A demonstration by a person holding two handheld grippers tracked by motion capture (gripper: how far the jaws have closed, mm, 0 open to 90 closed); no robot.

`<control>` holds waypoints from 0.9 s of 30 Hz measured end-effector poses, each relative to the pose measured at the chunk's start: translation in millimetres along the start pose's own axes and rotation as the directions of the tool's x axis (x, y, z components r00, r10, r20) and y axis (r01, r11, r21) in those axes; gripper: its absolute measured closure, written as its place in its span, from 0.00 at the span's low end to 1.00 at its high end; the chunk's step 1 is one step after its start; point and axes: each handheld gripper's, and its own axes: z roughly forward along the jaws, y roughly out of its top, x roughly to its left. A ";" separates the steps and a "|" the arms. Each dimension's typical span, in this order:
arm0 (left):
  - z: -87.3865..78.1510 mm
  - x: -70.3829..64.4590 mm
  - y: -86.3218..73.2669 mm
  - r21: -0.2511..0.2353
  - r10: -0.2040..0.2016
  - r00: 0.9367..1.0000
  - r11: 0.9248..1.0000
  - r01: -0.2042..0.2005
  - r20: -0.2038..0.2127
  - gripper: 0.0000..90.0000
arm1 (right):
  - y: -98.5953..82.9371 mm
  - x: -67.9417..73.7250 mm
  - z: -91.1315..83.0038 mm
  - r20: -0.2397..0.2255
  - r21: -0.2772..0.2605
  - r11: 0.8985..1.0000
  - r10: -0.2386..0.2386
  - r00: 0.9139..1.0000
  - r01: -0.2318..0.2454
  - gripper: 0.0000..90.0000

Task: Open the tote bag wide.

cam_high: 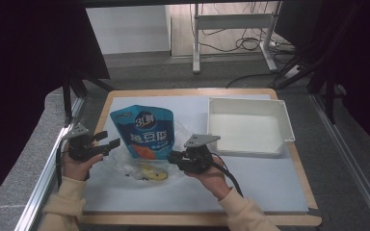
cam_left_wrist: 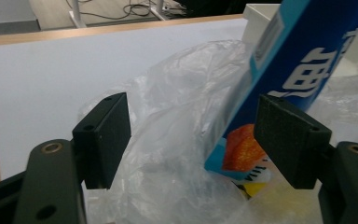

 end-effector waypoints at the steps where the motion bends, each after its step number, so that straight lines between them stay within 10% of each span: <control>1: -0.7 -0.6 -0.1 0.004 0.006 1.000 1.000 -0.006 0.001 0.30 | 2.1 -1.2 -3.3 0.003 -0.010 1.000 0.001 1.000 -0.001 0.79; 27: -10.4 -19.9 2.0 0.016 0.045 0.998 0.999 -0.046 0.033 0.29 | 17.0 -21.7 -36.1 0.100 -0.110 0.994 0.017 0.995 -0.006 0.53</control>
